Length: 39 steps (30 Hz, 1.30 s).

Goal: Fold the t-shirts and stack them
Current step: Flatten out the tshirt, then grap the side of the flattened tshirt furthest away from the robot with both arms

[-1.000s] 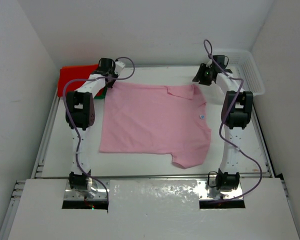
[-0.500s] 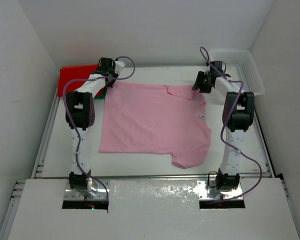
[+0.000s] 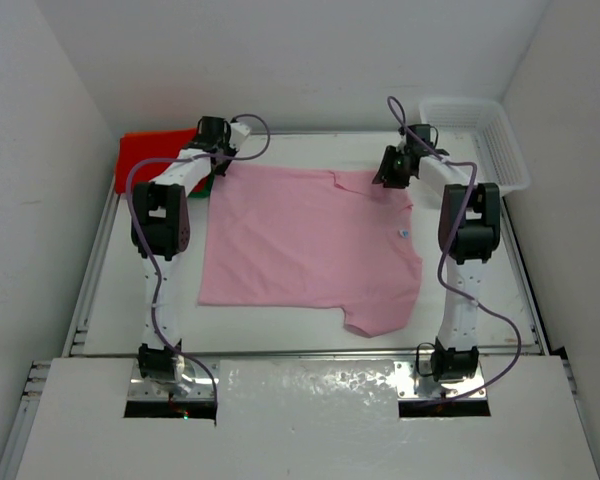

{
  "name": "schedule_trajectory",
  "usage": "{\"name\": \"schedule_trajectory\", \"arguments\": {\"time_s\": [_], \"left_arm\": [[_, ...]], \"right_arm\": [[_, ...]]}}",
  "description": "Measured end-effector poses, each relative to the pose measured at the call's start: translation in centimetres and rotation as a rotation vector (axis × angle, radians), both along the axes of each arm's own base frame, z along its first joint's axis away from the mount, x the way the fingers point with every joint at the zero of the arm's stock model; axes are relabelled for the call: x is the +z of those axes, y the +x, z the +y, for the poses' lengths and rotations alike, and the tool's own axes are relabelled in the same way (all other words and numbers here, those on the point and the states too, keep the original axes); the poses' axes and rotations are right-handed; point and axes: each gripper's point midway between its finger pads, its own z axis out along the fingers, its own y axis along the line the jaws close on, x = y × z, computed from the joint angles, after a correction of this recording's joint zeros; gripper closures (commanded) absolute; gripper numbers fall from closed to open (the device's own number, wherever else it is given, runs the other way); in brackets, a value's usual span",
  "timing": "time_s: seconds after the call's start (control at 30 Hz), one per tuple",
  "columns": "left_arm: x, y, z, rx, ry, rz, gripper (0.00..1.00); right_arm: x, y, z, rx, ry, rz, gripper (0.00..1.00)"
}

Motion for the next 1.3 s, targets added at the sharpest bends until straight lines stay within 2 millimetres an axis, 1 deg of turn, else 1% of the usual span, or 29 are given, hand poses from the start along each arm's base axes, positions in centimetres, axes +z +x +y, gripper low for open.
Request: {"name": "schedule_trajectory", "arguments": {"time_s": [0.1,0.23,0.4,0.53,0.6,0.67,0.7,0.77,0.87,0.97,1.03,1.1,1.13,1.2,1.3], "left_arm": [[-0.3,-0.2,0.1,-0.001,0.005,0.006,1.0],[-0.2,-0.1,0.1,0.0,0.005,0.002,1.0],[-0.2,-0.1,0.1,0.0,0.005,0.002,1.0],[-0.2,-0.1,0.1,0.0,0.005,0.002,1.0],[-0.2,-0.1,0.1,0.0,0.005,0.002,1.0],[-0.2,-0.1,0.1,0.0,0.005,0.002,1.0],[-0.2,-0.1,0.1,0.0,0.005,0.002,1.0],[-0.2,-0.1,0.1,0.0,0.005,0.002,1.0],[-0.2,-0.1,0.1,-0.004,0.009,0.002,1.0],[-0.2,-0.1,0.2,-0.017,0.02,0.002,1.0],[-0.1,-0.5,0.2,-0.034,0.032,0.009,1.0],[0.2,-1.2,0.2,-0.061,0.045,0.015,1.0],[0.6,-1.6,0.2,-0.076,0.051,0.017,1.0],[1.5,-2.6,0.2,-0.112,0.066,0.018,1.0],[3.1,-4.0,-0.1,-0.171,0.074,0.014,1.0]], "right_arm": [[-0.5,0.6,0.1,-0.004,0.008,0.002,0.68],[-1.4,0.4,0.0,-0.013,0.007,0.029,0.63],[-1.8,0.1,-0.4,-0.026,-0.017,0.052,0.61],[-2.1,-0.2,-0.9,-0.025,-0.045,0.066,0.64],[-2.1,-0.3,-0.8,-0.02,-0.045,0.065,0.7],[-2.1,-0.2,-0.6,-0.012,-0.038,0.063,0.8],[-2.1,-0.2,-0.5,-0.01,-0.036,0.061,0.9],[-2.2,-0.2,-0.3,-0.012,-0.028,0.056,1.0],[-2.5,-0.4,-0.1,-0.011,-0.031,0.063,1.0],[-2.4,-0.4,-0.2,-0.008,-0.039,0.06,1.0],[-1.9,-0.7,-0.3,-0.002,-0.041,0.058,1.0],[-0.5,-1.5,-0.4,0.002,-0.033,0.051,1.0],[0.5,-2.1,-0.3,0.007,-0.021,0.045,1.0],[3.0,-3.6,-0.5,0.011,0.021,0.019,1.0],[6.8,-6.0,-1.4,-0.001,0.085,-0.023,1.0]]}}
